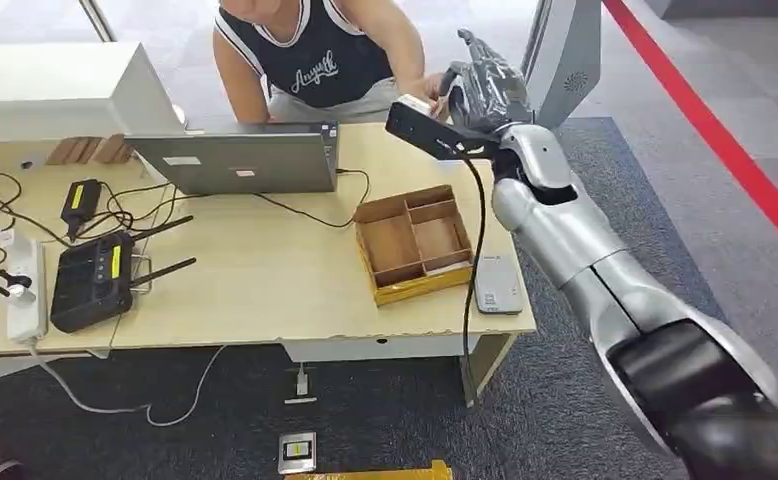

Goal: Pass the card to the sensor for recognition and then transmit it.

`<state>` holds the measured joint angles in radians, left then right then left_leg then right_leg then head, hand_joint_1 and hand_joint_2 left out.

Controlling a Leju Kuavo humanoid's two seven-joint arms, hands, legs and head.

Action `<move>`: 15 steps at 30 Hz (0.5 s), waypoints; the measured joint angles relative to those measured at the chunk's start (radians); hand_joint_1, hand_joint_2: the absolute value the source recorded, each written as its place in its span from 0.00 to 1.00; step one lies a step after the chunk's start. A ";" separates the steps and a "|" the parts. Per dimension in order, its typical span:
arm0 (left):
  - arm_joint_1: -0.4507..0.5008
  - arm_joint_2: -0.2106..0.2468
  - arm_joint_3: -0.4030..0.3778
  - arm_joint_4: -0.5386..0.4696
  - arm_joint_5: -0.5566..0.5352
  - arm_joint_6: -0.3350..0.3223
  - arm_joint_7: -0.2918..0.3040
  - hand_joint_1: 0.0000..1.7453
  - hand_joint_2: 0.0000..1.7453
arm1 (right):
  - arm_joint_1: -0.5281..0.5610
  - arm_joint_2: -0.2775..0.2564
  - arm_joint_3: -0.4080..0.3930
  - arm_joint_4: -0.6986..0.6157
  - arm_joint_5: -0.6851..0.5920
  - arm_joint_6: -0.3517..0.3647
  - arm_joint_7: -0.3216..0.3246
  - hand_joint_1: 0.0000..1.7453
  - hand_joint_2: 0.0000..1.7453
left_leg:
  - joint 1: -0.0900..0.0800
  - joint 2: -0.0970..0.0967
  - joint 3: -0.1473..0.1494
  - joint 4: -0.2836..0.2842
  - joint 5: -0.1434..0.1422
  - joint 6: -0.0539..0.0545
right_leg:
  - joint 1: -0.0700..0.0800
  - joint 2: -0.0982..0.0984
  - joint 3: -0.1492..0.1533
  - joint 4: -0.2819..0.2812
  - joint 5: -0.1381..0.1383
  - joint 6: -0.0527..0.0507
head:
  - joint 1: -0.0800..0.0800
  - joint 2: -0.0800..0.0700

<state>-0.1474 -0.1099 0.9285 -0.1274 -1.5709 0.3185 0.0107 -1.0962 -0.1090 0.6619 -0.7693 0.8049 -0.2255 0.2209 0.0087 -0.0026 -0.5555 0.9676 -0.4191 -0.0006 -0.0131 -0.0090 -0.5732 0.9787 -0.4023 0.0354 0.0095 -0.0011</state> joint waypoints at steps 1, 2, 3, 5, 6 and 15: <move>-0.002 0.000 -0.005 0.000 0.000 -0.002 0.000 0.00 1.00 | -0.014 0.017 0.008 0.036 0.006 -0.005 0.004 1.00 1.00 | 0.000 0.000 0.000 0.000 0.000 0.000 | 0.000 0.000 0.000 0.000 0.000 0.000 | -0.001 0.000; -0.004 0.000 -0.010 0.000 0.000 -0.002 0.000 0.00 1.00 | -0.022 0.029 0.012 0.062 0.011 -0.008 0.007 1.00 1.00 | 0.000 0.000 0.000 0.000 0.000 0.000 | 0.000 0.000 0.000 0.000 0.000 0.000 | -0.001 0.000; -0.004 0.000 -0.012 0.000 0.001 -0.002 0.000 0.00 1.00 | -0.027 0.040 0.016 0.083 0.016 -0.011 0.007 1.00 1.00 | 0.000 0.000 0.000 0.000 0.000 0.000 | 0.000 0.000 0.000 0.000 0.000 0.000 | 0.000 0.000; -0.002 0.001 -0.014 0.000 0.001 -0.002 0.000 0.00 1.00 | -0.038 0.062 0.029 0.133 0.024 -0.013 0.010 1.00 1.00 | 0.000 0.000 0.000 0.000 0.000 0.000 | 0.000 0.000 0.000 0.000 0.000 0.000 | -0.001 0.000; -0.001 0.002 -0.018 0.000 0.001 -0.002 0.001 0.00 1.00 | -0.043 0.073 0.034 0.157 0.029 -0.014 0.012 1.00 1.00 | 0.001 0.000 0.000 0.000 0.000 0.000 | 0.001 0.000 0.000 0.000 0.000 0.000 | -0.001 0.000; 0.007 0.003 -0.019 0.000 0.001 0.005 -0.001 0.00 1.00 | -0.046 0.110 0.057 0.262 0.033 -0.014 0.016 1.00 1.00 | 0.001 0.000 0.000 0.000 0.000 0.000 | 0.001 0.000 0.000 0.000 0.000 0.000 | 0.000 0.000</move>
<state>-0.1401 -0.1068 0.9091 -0.1278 -1.5698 0.3235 0.0095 -1.1424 0.0012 0.7191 -0.5077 0.8381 -0.2392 0.2369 0.0093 -0.0026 -0.5555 0.9677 -0.4191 -0.0006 -0.0126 -0.0092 -0.5731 0.9785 -0.4024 0.0353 0.0092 -0.0011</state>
